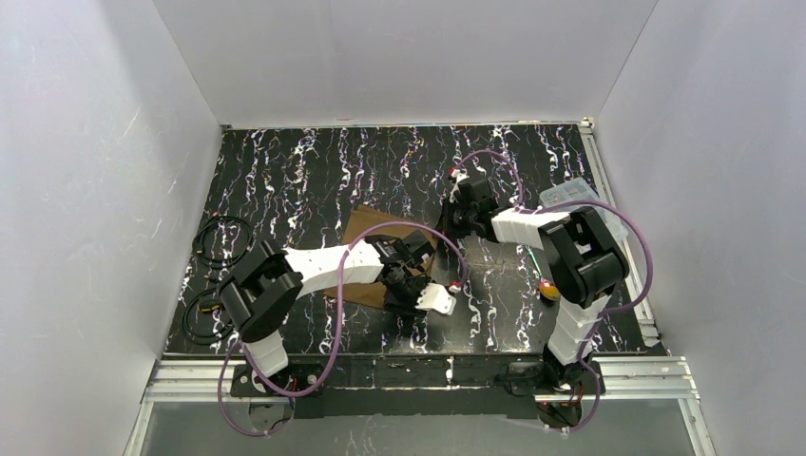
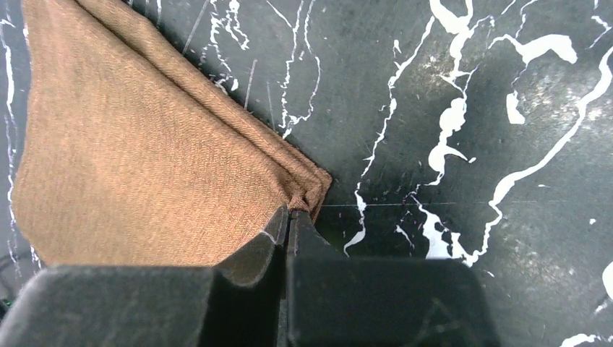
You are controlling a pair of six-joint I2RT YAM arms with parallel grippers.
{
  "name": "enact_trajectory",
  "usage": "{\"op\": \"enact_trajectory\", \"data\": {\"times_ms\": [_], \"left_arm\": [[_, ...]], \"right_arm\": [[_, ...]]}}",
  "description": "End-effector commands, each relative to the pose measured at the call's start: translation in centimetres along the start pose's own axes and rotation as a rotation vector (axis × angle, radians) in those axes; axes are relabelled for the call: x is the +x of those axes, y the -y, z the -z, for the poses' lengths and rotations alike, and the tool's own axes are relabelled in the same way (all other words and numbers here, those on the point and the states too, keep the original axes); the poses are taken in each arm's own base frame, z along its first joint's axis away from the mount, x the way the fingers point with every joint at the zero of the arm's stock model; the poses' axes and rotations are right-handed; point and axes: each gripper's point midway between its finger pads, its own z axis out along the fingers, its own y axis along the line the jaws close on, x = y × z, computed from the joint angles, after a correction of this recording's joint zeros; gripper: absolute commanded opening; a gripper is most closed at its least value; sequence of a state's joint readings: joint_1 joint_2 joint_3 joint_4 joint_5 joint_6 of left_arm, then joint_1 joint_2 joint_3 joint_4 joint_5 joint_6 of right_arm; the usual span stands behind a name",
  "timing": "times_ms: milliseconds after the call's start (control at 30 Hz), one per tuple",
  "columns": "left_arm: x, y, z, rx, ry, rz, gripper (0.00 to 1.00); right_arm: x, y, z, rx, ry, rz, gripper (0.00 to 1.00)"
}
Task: Fold the napkin into a case and place the utensils inside
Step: Pick up the lower triangle-folded napkin from the center of the board.
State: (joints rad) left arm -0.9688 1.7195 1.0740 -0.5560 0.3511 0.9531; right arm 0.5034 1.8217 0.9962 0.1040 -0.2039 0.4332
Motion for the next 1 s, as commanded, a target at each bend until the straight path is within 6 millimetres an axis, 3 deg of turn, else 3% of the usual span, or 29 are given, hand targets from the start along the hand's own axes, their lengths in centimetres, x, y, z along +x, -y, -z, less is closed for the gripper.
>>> {"op": "enact_trajectory", "data": {"times_ms": [0,100,300,433,500,600,733,833,967], "left_arm": [[-0.1,-0.6,-0.9,0.007,-0.008,-0.038,0.36],[-0.4,-1.2,-1.4,0.012,-0.007,-0.043,0.34],[-1.3,-2.6,-1.5,-0.017,0.007,-0.050,0.33],[-1.2,-2.8,-1.6,-0.016,-0.003,-0.030,0.33],[-1.3,-3.2,-0.9,-0.028,0.000,0.002,0.34],[-1.9,-4.2,2.1,-0.055,0.034,0.100,0.47],[-3.0,-4.8,8.4,-0.081,0.126,0.226,0.67],[-2.1,-5.4,13.1,-0.142,0.163,0.292,0.73],[0.6,-6.3,17.6,-0.277,0.191,0.321,0.80]], "right_arm": [[-1.2,0.5,-0.7,0.013,0.054,0.018,0.07],[-1.5,0.7,-0.8,0.022,0.063,0.022,0.08],[-0.1,1.6,-1.3,0.037,0.036,0.019,0.12],[0.3,1.8,-0.8,0.047,0.040,0.019,0.27],[-0.7,1.6,0.1,0.060,0.068,0.043,0.39],[-2.7,1.1,1.9,0.085,0.117,0.093,0.46],[-5.2,-0.3,4.2,0.077,0.181,0.147,0.58],[-6.2,-0.7,5.8,0.097,0.197,0.177,0.64],[-7.2,-1.2,8.8,0.130,0.222,0.248,0.75]]}}
